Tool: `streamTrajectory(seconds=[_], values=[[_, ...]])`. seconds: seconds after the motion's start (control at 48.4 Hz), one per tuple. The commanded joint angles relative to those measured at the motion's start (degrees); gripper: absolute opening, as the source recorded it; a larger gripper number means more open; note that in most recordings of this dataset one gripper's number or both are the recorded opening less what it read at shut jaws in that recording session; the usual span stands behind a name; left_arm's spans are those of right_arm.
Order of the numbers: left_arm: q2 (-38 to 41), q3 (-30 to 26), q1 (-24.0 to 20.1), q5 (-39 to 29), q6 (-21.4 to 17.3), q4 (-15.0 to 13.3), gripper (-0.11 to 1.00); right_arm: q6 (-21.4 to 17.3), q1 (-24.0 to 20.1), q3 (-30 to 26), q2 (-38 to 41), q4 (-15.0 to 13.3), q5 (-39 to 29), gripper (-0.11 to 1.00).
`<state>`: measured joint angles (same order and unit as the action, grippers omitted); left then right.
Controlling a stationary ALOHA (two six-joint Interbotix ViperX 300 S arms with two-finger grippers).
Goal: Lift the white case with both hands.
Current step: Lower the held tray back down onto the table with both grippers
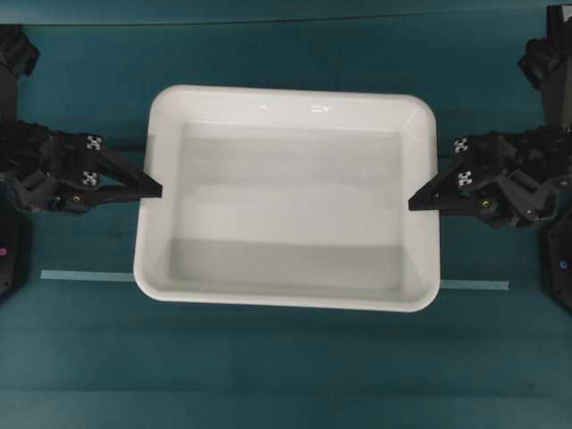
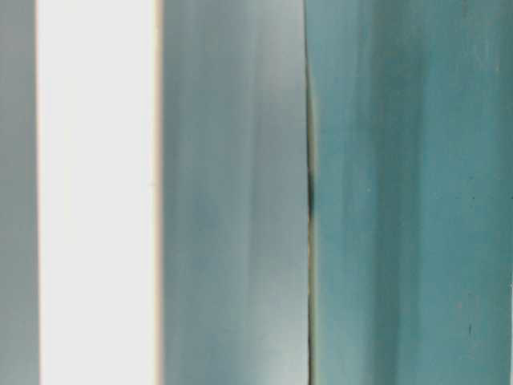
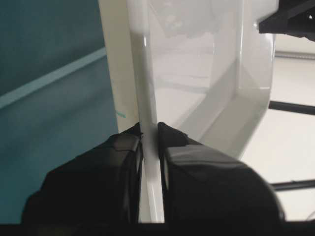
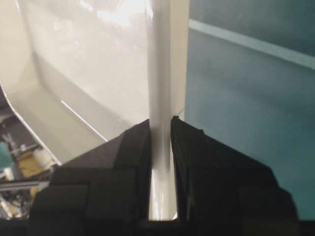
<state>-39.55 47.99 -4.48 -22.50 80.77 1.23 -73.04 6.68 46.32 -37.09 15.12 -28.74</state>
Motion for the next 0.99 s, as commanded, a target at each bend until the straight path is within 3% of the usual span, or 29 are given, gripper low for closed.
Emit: streamTrajectory(seconds=[0.0,0.351,0.97], values=[[1.8,0.9,-0.5,-0.1,-0.3,0.4,0.07,0.7,-0.1,0.9,2.3,0.1,0.7,0.11],[8.9,4.4,-0.6,4.7,-0.2,0.4,0.05,2.4,-0.8,3.6,10.8,0.1,6.9,0.11],[16.9,9.7,-0.6,5.0,1.7,0.4,0.05,3.0,-1.4,9.1,17.8,0.4,10.6,0.10]])
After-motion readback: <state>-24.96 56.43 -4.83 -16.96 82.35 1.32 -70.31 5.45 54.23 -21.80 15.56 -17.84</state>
